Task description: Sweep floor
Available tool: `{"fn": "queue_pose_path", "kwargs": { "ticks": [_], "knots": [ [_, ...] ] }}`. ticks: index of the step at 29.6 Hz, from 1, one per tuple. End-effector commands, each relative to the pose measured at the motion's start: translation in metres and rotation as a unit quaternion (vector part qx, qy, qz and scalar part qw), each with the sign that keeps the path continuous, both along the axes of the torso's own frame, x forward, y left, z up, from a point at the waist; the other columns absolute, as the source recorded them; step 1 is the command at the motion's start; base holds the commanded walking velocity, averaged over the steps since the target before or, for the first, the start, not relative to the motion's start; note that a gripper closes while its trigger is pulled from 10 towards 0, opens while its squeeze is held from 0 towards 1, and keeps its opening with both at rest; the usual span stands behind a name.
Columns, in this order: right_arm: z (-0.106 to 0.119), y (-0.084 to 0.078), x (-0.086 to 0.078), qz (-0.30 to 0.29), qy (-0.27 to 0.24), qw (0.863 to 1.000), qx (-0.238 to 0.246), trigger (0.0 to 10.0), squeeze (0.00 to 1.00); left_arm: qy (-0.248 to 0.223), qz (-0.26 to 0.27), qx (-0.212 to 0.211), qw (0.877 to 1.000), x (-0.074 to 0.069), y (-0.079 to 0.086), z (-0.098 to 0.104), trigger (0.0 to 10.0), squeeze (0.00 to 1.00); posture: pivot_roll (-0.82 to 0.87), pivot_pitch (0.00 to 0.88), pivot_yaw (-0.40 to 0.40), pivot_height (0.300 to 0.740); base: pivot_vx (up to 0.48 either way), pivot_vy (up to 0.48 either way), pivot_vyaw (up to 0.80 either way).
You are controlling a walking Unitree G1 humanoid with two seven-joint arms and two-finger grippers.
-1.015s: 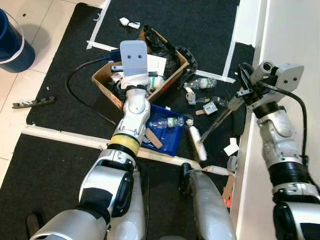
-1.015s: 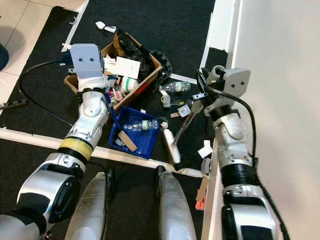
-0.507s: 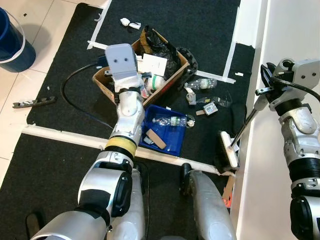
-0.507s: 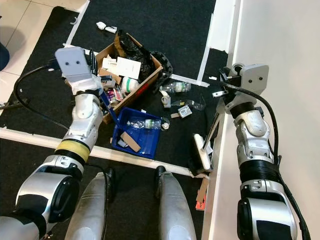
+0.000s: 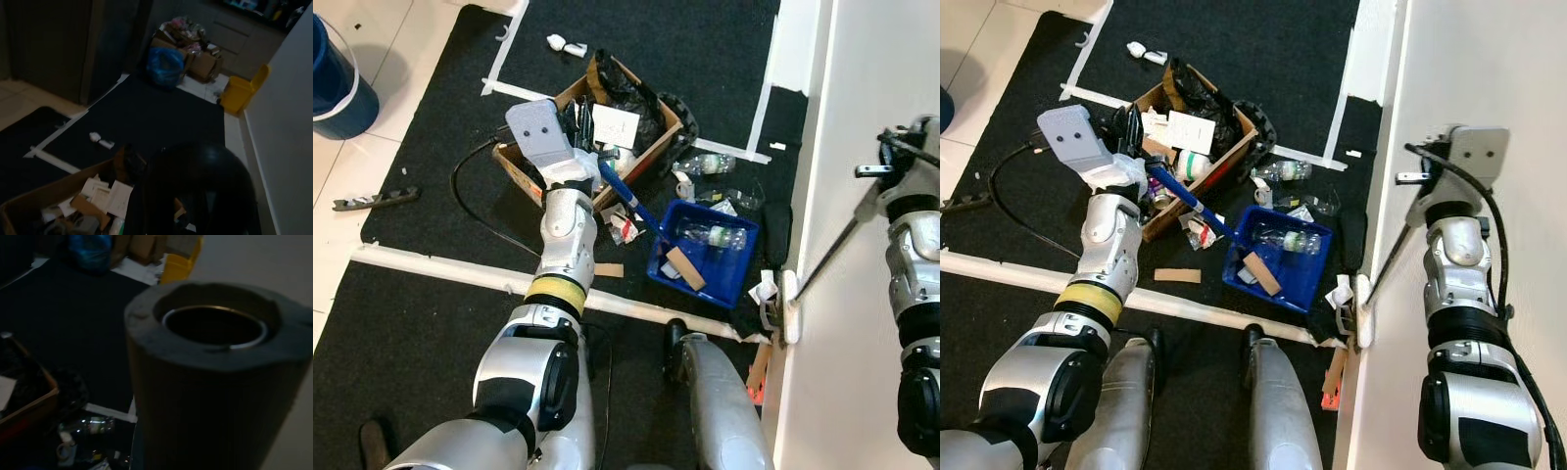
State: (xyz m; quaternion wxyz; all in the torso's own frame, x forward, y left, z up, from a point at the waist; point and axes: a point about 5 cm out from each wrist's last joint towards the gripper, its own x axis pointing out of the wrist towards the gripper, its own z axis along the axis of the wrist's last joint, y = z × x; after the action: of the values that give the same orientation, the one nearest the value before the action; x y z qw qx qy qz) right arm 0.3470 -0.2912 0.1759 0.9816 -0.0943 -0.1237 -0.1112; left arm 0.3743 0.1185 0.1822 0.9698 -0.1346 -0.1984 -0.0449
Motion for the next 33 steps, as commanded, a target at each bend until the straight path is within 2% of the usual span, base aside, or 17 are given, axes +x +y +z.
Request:
{"fn": "queue_pose_path", "kwargs": {
  "ticks": [1,5,8,10,12,14,15,16,20,23,24,25,26,28,29,32,33],
  "knots": [
    [-0.008,-0.013,-0.008,-0.026,0.019,0.999,-0.023,10.0,0.00,-0.004,-0.004,-0.013,1.000,-0.003,0.003,-0.006,10.0,0.00,-0.04,0.240,-0.106,0.740,0.000,0.000,0.00],
    [-0.013,-0.020,-0.009,-0.062,0.034,0.997,-0.033,10.0,0.00,-0.027,-0.016,-0.046,0.998,-0.003,0.011,0.002,10.0,0.00,-0.03,0.217,-0.105,0.740,0.000,0.000,0.00],
    [-0.017,-0.020,-0.009,-0.068,0.039,0.996,-0.030,10.0,0.00,-0.047,-0.015,-0.077,0.996,-0.001,0.019,0.014,10.0,0.00,-0.02,0.196,-0.102,0.740,0.000,0.000,0.00],
    [-0.018,-0.019,-0.009,-0.069,0.040,0.996,-0.029,10.0,0.00,-0.051,-0.016,-0.084,0.995,0.000,0.021,0.016,10.0,0.00,-0.02,0.196,-0.102,0.740,0.000,0.000,0.00],
    [-0.025,-0.011,-0.007,-0.063,0.048,0.997,-0.026,10.0,0.00,-0.086,-0.027,-0.086,0.992,0.001,0.025,0.034,10.0,0.00,0.00,0.167,-0.095,0.740,0.000,0.000,0.00],
    [-0.027,-0.009,-0.006,-0.061,0.051,0.997,-0.025,10.0,0.00,-0.090,-0.029,-0.087,0.992,0.002,0.026,0.038,10.0,0.00,0.00,0.167,-0.095,0.740,0.000,0.000,0.00],
    [-0.035,0.002,-0.004,-0.047,0.058,0.997,-0.017,10.0,0.00,-0.105,-0.021,-0.088,0.990,0.002,0.033,0.047,10.0,0.00,0.02,0.146,-0.090,0.740,0.000,0.000,0.00],
    [-0.035,0.002,-0.004,-0.047,0.058,0.997,-0.017,10.0,0.00,-0.105,-0.021,-0.088,0.990,0.002,0.033,0.047,10.0,0.00,0.02,0.146,-0.090,0.740,0.000,0.000,0.00],
    [-0.031,0.036,0.004,0.022,0.005,0.998,0.051,10.0,0.00,-0.103,0.032,-0.082,0.991,0.003,0.060,0.056,10.0,0.00,0.04,0.123,-0.073,0.740,0.000,0.000,0.00],
    [-0.028,0.051,0.010,0.061,0.002,0.995,0.079,10.0,0.00,-0.098,0.065,-0.087,0.989,0.000,0.080,0.057,10.0,0.00,0.05,0.113,-0.066,0.740,0.000,0.000,0.00],
    [-0.028,0.051,0.010,0.061,0.002,0.995,0.079,10.0,0.00,-0.098,0.065,-0.087,0.989,0.000,0.080,0.057,10.0,0.00,0.05,0.113,-0.066,0.740,0.000,0.000,0.00],
    [-0.030,0.062,0.012,0.091,0.007,0.993,0.079,10.0,0.00,-0.099,0.092,-0.087,0.987,-0.002,0.098,0.059,10.0,0.00,0.06,0.110,-0.066,0.740,0.000,0.000,0.00],
    [-0.030,0.062,0.012,0.091,0.007,0.993,0.079,10.0,0.00,-0.099,0.092,-0.087,0.987,-0.002,0.098,0.059,10.0,0.00,0.06,0.110,-0.066,0.740,0.000,0.000,0.00],
    [-0.034,0.068,0.012,0.104,0.019,0.992,0.074,10.0,0.00,-0.104,0.117,-0.085,0.984,-0.007,0.115,0.064,10.0,0.00,0.07,0.105,-0.065,0.740,0.000,0.000,0.00],
    [-0.034,0.068,0.012,0.104,0.019,0.992,0.074,10.0,0.00,-0.104,0.117,-0.085,0.984,-0.007,0.115,0.064,10.0,0.00,0.07,0.105,-0.065,0.740,0.000,0.000,0.00],
    [-0.038,0.071,0.011,0.107,0.025,0.991,0.074,10.0,0.00,-0.112,0.150,-0.082,0.979,-0.014,0.137,0.069,10.0,0.00,0.08,0.109,-0.066,0.740,0.000,0.000,0.00],
    [-0.038,0.071,0.011,0.107,0.025,0.991,0.074,10.0,0.00,-0.112,0.150,-0.082,0.979,-0.014,0.137,0.069,10.0,0.00,0.08,0.109,-0.066,0.740,0.000,0.000,0.00]
  ]
}}
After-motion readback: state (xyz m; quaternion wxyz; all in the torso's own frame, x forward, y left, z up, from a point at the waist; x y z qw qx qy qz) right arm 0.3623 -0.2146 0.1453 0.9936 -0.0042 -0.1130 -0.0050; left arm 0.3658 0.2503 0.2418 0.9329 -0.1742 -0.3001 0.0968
